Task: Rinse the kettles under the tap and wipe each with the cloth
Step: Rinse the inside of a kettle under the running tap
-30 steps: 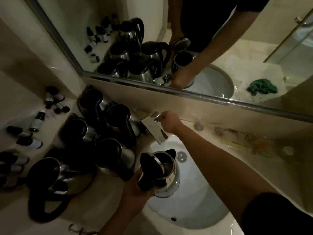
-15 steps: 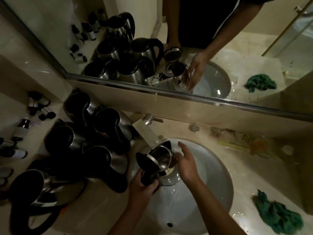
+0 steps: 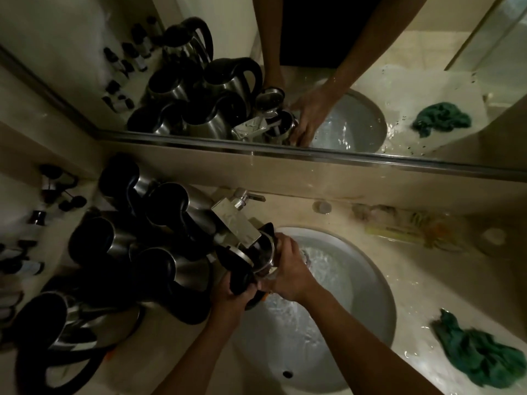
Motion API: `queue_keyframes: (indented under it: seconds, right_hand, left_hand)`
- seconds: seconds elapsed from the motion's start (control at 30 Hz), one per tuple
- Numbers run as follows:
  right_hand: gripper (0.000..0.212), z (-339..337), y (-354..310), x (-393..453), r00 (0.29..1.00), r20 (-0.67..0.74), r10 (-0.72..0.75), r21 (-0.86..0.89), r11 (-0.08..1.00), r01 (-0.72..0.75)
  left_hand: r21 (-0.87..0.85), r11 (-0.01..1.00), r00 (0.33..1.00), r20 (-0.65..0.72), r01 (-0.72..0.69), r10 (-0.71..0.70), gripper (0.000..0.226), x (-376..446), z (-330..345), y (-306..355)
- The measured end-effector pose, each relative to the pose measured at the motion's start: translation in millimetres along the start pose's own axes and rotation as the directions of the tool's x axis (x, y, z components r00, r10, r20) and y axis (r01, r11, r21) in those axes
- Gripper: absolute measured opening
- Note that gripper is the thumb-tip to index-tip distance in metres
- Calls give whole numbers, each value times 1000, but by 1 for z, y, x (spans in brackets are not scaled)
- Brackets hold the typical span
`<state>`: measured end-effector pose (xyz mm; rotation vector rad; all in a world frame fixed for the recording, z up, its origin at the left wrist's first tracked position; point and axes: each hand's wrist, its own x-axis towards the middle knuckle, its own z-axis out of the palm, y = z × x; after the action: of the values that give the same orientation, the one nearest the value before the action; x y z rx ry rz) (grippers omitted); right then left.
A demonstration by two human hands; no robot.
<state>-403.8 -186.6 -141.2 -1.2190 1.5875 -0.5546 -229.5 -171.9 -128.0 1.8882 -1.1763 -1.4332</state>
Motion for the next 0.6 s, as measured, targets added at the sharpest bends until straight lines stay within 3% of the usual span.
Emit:
queue_keyframes:
  seconds: [0.2,0.33,0.4,0.47,0.53,0.6]
  right_hand:
    - [120,4,6,6,997,61,-41,12,999,40]
    - [131,5,11,13,995,91,-37,-46,998,41]
    - [134,6,10,16,994,100,-37,-100,994,47]
    - [131,8,10,15,992,105,-74,-114,990,86]
    - [123,10,12,12,992,93,-83,-89,992,92]
    - [119,11,16,8,995,73,-75,-70,994,80]
  left_hand:
    - [98,992,996,-6,-84,85,73,-3,-2,-5]
    - [254,960,993,47,-118,109,79,4,-2,-8]
    - [200,979,998,41,-48,41,103,12,-1,-4]
    - [83,997,1000,-20,8,-6,109,21,1,-6]
    - [89,996,998,-50,-20,25,116,25,5,-10]
    - [147,987,998,-22,-57,61,95,14,10,4]
